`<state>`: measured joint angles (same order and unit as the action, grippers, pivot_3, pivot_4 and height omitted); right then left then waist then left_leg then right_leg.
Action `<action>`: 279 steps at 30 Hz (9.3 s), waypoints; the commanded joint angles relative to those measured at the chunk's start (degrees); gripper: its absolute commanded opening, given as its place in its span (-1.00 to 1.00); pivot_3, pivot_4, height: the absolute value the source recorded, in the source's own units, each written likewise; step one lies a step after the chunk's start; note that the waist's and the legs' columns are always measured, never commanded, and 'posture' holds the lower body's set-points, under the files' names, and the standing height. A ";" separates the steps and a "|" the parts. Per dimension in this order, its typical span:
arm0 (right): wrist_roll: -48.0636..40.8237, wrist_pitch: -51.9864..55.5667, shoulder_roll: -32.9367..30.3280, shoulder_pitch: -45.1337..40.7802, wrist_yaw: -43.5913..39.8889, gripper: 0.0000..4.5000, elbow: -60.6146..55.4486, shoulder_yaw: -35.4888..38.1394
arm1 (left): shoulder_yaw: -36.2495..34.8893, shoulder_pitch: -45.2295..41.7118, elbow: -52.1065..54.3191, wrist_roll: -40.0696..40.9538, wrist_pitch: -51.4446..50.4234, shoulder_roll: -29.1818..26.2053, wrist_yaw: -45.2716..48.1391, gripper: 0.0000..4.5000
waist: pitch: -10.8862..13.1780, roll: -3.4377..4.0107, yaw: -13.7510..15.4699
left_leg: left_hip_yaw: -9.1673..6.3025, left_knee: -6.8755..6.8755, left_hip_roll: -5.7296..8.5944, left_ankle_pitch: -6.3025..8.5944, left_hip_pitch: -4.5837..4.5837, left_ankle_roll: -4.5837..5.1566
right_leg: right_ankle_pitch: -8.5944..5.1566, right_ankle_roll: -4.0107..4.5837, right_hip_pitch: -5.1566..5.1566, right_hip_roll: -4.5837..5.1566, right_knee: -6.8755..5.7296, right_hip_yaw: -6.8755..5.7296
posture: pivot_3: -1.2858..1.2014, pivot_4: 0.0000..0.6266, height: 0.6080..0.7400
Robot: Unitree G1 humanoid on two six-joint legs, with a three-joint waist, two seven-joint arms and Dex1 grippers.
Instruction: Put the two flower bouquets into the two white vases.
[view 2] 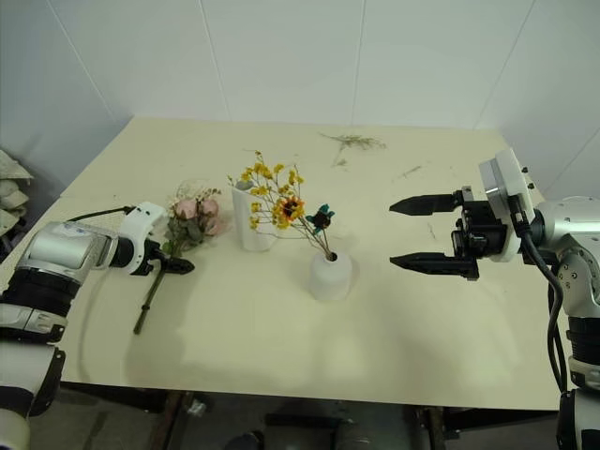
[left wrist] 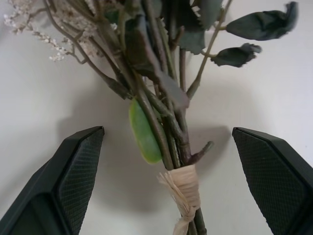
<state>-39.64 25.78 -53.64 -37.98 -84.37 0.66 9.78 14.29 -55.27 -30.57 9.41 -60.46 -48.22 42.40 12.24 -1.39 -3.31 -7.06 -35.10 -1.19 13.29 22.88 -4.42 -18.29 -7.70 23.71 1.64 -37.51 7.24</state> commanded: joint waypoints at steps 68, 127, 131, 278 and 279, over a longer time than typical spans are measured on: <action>-3.37 1.14 3.31 2.41 9.75 1.00 2.39 9.68 | -35.99 -30.83 -35.93 13.05 55.60 18.63 16.01 -0.91 | 0.02 0.02 0.13 | -0.01 -0.11 0.13 -0.02 0.22 -0.14 | 0.08 -0.22 0.09 0.15 0.02 -0.03 | 0.03 -0.52 1.00; -6.33 2.64 3.57 10.21 16.00 1.00 -6.00 11.57 | -36.43 -26.64 -40.92 10.45 63.65 21.83 19.84 -0.91 | 0.02 0.02 0.13 | -0.03 -0.14 0.14 -0.05 0.20 -0.16 | 0.09 -0.23 0.08 0.15 -0.03 -0.02 | 0.03 -0.52 1.00; -6.15 2.53 3.68 10.12 16.02 1.00 -5.82 11.35 | -36.24 -26.49 -41.22 10.07 63.72 22.19 19.82 -0.91 | 0.02 0.02 0.11 | -0.03 -0.14 0.14 -0.05 0.20 -0.16 | 0.09 -0.23 0.08 0.15 -0.03 -0.02 | 0.03 -0.52 1.00; -2.47 1.04 6.16 9.59 18.80 1.00 -5.19 8.06 | -23.03 -20.87 -38.01 -1.87 55.05 19.33 20.57 -0.27 | 0.02 0.02 0.05 | -0.03 -0.20 0.17 -0.07 0.07 -0.15 | 0.10 -0.25 0.00 0.15 -0.18 0.03 | 0.03 -0.52 1.00; -2.45 1.01 6.14 9.52 18.76 1.00 -5.11 8.02 | -23.01 -21.07 -38.10 -1.95 55.07 19.25 20.44 -0.17 | 0.02 0.02 0.05 | -0.04 -0.20 0.17 -0.07 0.06 -0.15 | 0.10 -0.25 0.00 0.15 -0.18 0.02 | 0.03 -0.52 1.00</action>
<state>-41.85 27.64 -47.41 -27.40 -65.49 -4.01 17.05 -8.98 -76.11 -68.35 8.08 -5.46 -27.95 63.21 12.26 -1.37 -3.26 -7.09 -35.30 -1.02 13.21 22.94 -4.56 -18.19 -7.94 23.71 1.79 -37.70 7.27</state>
